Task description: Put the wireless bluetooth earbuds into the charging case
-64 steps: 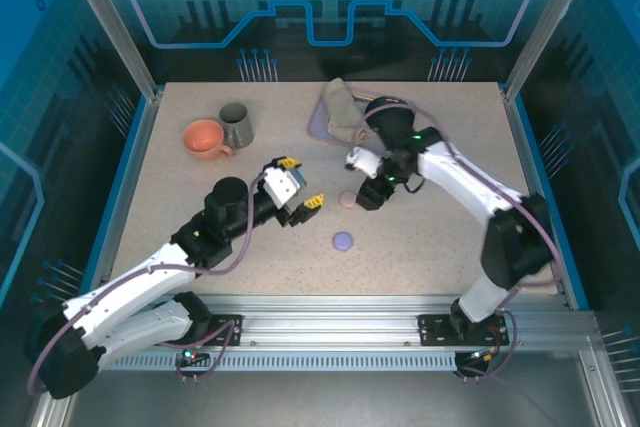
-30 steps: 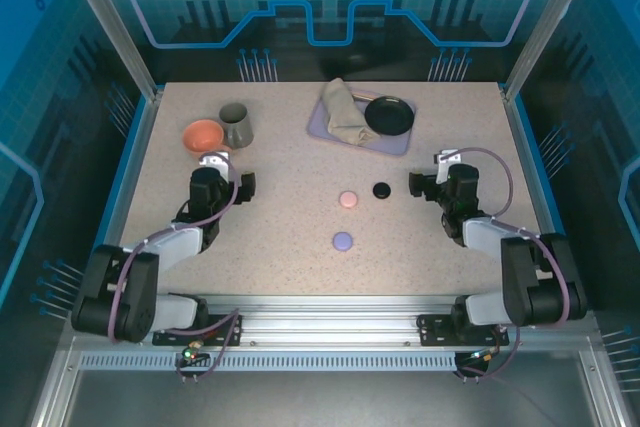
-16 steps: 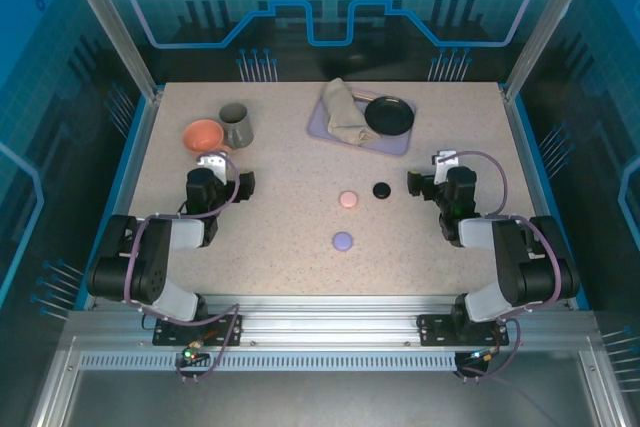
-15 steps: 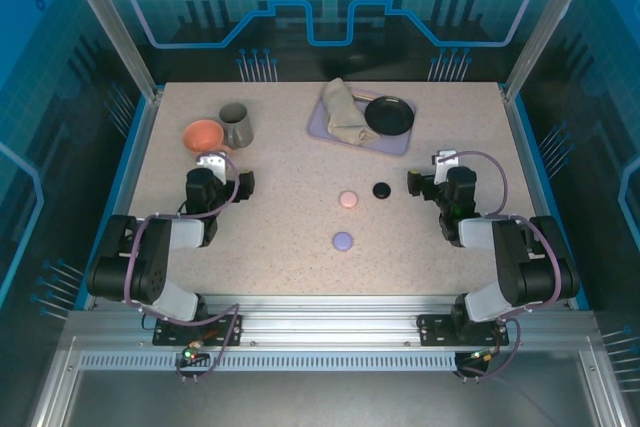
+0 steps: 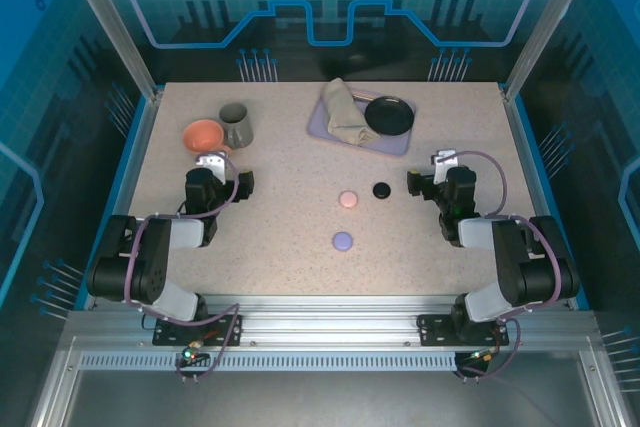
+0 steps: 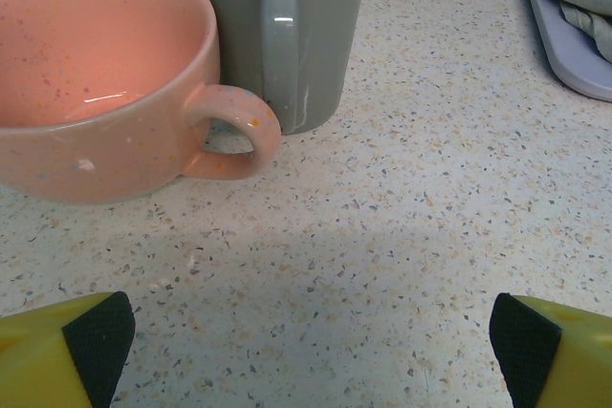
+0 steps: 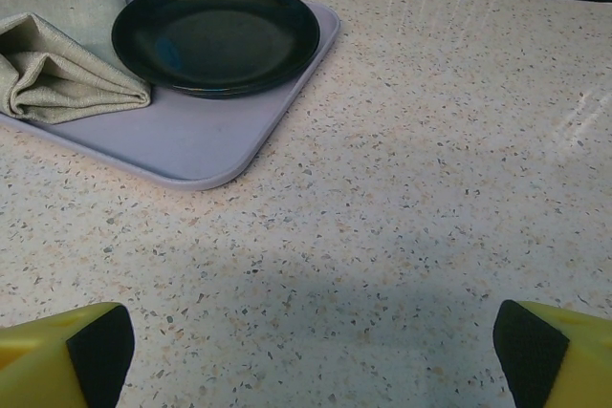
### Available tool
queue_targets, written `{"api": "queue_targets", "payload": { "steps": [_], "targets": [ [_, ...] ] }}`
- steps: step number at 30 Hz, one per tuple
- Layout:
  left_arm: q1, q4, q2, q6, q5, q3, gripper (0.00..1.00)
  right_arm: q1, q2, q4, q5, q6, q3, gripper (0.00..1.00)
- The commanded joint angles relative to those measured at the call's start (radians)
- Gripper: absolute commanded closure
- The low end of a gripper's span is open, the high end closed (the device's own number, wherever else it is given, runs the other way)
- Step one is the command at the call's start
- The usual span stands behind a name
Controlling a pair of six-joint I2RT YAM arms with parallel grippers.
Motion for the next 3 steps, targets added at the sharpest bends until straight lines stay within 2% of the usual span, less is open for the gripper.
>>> {"api": "queue_targets", "payload": {
  "steps": [1, 3],
  "targets": [
    [0.011, 0.033, 0.001, -0.001, 0.018, 0.003, 0.01, 0.006, 0.006, 0.033, 0.006, -0.01, 0.006, 0.0],
    [0.011, 0.034, 0.002, 0.0, 0.019, 0.003, 0.01, 0.005, 0.006, 0.034, 0.006, -0.011, 0.005, 0.0]
  ]
}}
